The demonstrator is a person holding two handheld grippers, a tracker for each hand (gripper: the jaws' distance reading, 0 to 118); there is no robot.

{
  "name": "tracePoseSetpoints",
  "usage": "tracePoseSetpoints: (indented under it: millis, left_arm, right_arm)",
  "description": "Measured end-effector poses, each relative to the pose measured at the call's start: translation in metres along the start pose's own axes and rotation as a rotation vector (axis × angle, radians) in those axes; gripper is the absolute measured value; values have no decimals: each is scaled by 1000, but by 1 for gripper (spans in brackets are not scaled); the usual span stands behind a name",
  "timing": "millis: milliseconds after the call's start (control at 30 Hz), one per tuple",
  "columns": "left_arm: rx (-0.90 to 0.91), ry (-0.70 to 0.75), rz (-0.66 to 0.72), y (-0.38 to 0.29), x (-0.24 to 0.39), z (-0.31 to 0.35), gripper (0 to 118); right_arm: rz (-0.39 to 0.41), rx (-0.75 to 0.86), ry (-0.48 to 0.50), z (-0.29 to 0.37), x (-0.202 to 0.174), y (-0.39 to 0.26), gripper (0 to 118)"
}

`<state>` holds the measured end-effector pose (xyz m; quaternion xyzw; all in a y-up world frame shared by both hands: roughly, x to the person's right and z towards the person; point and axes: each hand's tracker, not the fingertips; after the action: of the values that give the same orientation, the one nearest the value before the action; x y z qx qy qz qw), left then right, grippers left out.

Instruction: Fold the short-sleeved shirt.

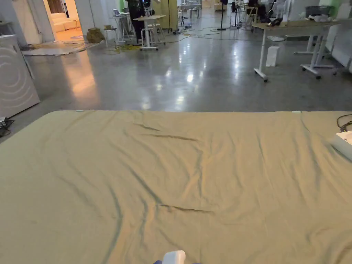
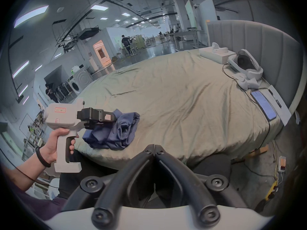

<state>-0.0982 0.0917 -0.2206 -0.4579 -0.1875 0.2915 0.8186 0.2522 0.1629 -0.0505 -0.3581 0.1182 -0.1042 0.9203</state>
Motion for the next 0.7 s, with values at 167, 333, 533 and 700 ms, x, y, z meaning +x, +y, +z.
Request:
tracePoseSetpoints:
  millis: [167,333,533,700]
  left_arm:
    - [189,-40,-56,18,14,64,79]
    - [180,-19,-6,19,-1,66,33]
    - [-94,0,140,-19,-15,-29,12]
    - [-62,90,-56,-23,2,-40,10]
  right_arm:
    - [-43,-6,-16,-2,17,-4,0]
    - [-76,-16,1,-7,21,-4,0]
    - [-43,-21,0,0,11,-6,0]
    - [-18,-56,-1,-9,3,-7,0]
